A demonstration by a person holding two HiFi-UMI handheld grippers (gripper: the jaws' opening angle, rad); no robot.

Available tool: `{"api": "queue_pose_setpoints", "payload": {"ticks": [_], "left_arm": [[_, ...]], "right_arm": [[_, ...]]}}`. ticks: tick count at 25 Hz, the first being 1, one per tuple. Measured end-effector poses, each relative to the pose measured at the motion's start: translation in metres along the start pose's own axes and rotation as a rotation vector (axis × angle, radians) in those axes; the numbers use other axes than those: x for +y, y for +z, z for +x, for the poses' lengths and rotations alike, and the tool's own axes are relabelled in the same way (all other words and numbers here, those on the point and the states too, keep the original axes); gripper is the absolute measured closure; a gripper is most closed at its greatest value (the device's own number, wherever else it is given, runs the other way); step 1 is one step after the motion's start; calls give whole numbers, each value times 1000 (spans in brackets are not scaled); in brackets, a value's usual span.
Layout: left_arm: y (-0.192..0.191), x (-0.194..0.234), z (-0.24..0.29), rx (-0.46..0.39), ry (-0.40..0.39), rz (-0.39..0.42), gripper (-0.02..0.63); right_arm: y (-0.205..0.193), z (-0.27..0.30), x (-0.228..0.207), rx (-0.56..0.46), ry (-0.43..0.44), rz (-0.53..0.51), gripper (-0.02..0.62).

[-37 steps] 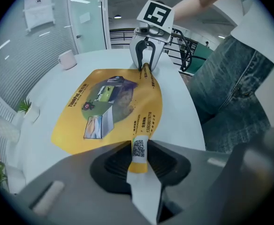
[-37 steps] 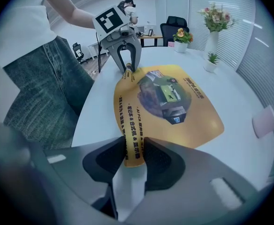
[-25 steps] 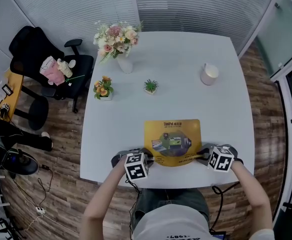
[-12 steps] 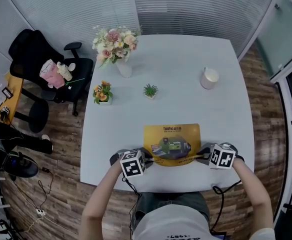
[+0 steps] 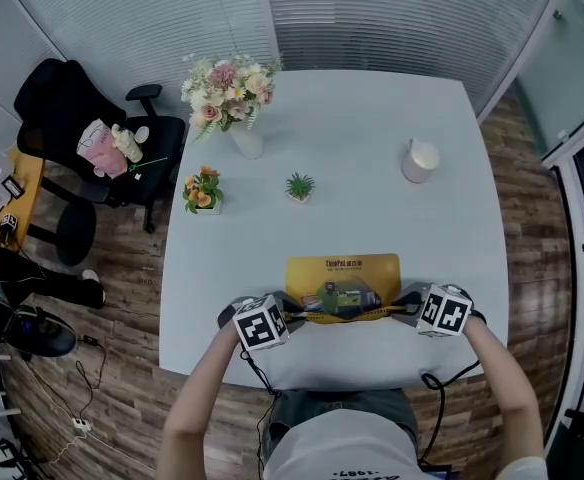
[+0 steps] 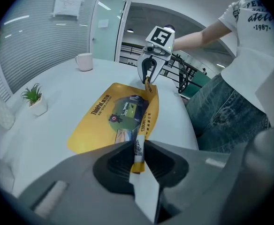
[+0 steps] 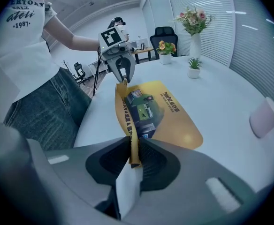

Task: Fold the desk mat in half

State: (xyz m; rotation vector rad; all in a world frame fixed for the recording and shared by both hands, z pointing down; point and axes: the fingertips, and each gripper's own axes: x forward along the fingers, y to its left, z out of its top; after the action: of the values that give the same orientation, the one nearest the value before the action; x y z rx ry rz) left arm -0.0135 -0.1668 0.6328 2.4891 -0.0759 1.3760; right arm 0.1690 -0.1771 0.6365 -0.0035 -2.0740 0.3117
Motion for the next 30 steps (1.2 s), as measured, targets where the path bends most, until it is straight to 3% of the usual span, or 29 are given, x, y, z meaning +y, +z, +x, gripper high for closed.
{"api": "queue_pose_setpoints", "payload": {"ticks": [30], "left_arm": [[4,68,10,-25,34,-104,528]], "right_arm": [[3,10,-71,-58,-63,113,512]]}}
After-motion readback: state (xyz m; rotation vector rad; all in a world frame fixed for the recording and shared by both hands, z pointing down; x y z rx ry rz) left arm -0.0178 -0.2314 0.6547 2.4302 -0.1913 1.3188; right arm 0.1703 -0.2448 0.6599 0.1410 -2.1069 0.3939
